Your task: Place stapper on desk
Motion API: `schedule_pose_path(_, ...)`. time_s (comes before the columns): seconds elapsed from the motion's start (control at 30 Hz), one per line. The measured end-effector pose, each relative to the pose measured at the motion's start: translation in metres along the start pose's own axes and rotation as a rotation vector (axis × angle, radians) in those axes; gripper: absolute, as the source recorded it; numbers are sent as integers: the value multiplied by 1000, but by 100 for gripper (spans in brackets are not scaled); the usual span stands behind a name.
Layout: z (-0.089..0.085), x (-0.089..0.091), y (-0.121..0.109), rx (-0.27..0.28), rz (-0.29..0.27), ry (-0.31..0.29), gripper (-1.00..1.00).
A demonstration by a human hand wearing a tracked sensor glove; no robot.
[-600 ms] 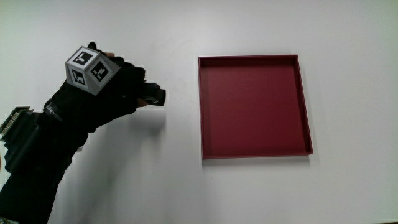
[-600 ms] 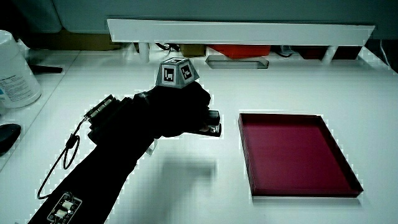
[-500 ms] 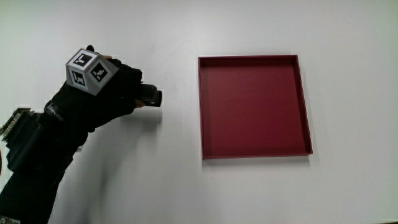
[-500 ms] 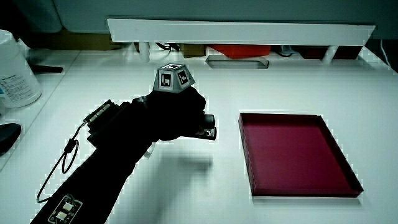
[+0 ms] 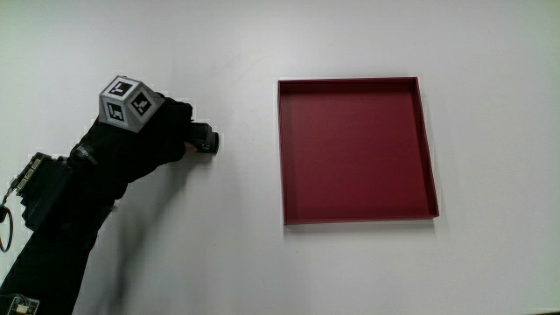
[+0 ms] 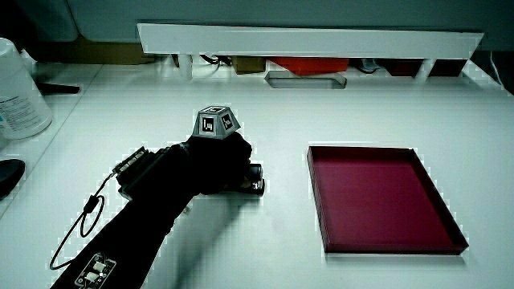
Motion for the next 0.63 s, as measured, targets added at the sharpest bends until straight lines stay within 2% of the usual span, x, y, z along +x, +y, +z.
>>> schedule_pose_path(0.03,3,2,-4,-1,25,-29,0)
schedule_pose_path(0.23,2,-2,-1,-22,39,-51,0)
schedule_pose_path(0.37,4,-1,-3,-11,34,-38,-24)
schedule_pose_path(0.53,1,-5,-2,-14,31,-61,-53)
schedule_pose_path(0.63,3,-3,-12,-30,76,-29,-71)
